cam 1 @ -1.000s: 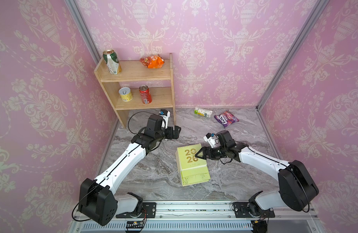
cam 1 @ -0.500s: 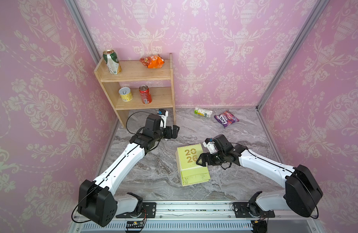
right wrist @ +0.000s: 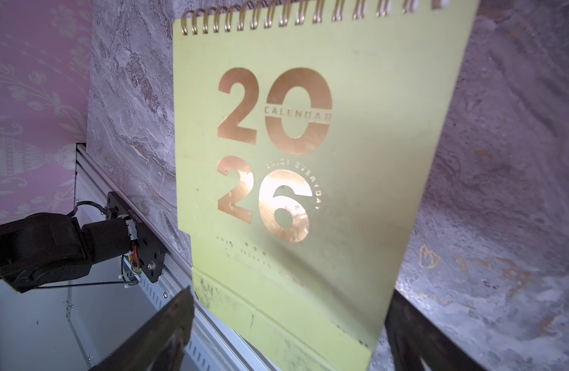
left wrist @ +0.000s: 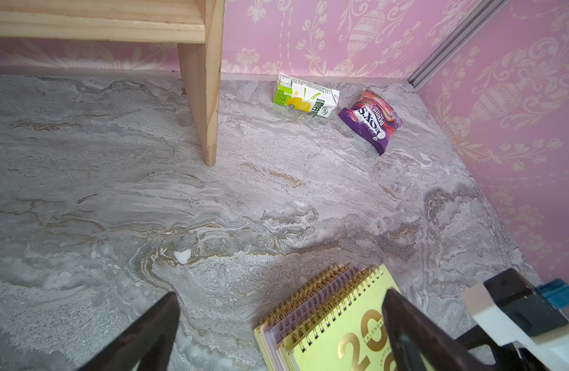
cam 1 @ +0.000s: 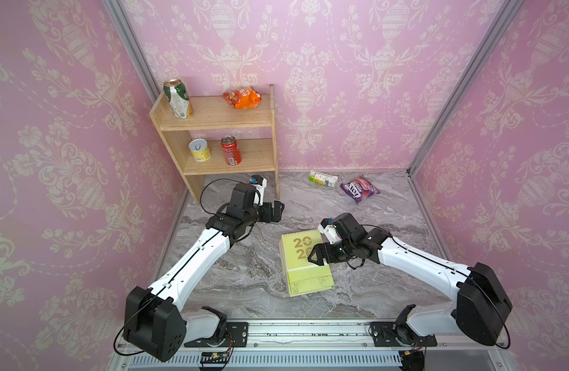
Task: Stack the calendars
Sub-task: Adjust the calendar at the calendar.
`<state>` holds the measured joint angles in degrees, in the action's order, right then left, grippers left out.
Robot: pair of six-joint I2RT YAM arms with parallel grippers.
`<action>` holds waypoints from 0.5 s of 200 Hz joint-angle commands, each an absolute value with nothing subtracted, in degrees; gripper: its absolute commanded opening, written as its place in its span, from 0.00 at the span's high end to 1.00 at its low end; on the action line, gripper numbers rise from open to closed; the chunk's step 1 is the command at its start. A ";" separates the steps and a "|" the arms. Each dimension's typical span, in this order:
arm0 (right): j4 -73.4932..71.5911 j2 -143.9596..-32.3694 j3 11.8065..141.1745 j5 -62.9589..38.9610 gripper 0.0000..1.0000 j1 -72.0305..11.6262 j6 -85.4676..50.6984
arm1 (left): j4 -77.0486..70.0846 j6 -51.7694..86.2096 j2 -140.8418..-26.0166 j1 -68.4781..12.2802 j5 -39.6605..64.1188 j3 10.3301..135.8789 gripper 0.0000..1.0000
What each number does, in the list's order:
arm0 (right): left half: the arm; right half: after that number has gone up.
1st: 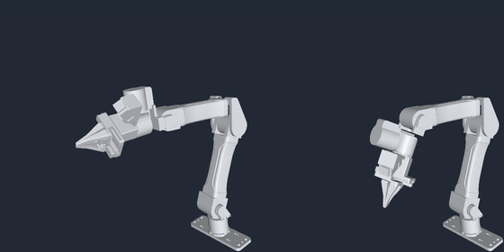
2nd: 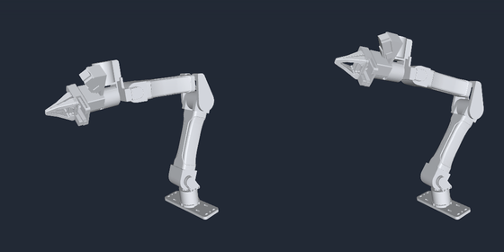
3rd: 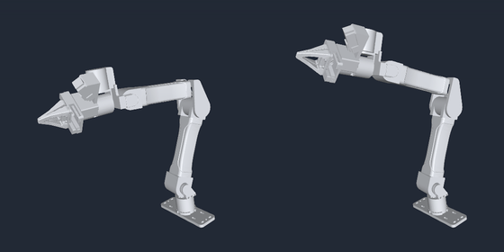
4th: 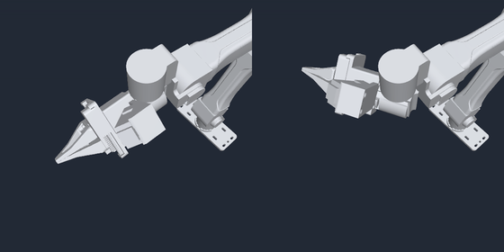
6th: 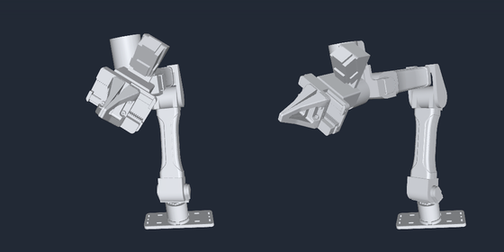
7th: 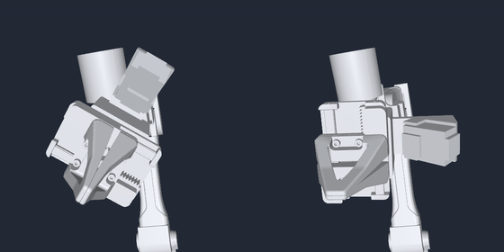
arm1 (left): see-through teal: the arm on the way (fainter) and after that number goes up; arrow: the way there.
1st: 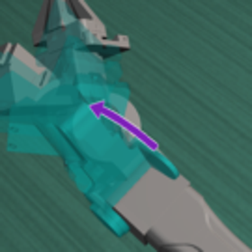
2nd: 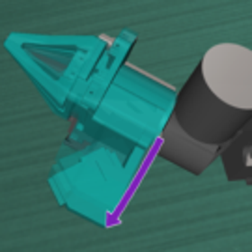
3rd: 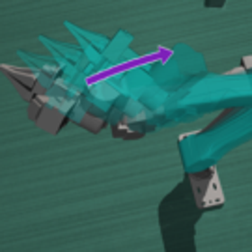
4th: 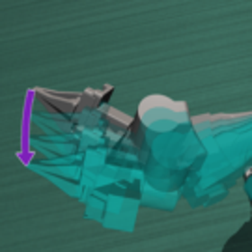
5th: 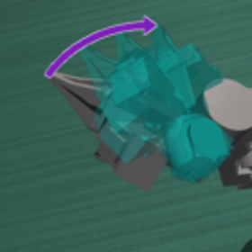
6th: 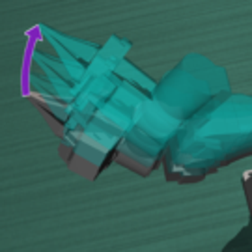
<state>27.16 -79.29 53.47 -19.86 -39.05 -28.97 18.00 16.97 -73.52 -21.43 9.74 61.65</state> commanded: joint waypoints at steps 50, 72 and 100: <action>31.22 -79.04 55.62 -17.13 0.04 -34.64 -27.26 | 16.74 13.45 -69.61 -19.20 5.96 57.26 0.01; 29.54 -75.87 54.12 -17.44 0.00 -25.69 -24.19 | 11.87 10.75 -67.39 -16.70 1.53 52.08 0.01; 24.28 -72.32 52.10 -12.79 0.00 -14.51 -20.04 | 4.86 9.31 -65.24 -11.39 -3.42 45.29 0.01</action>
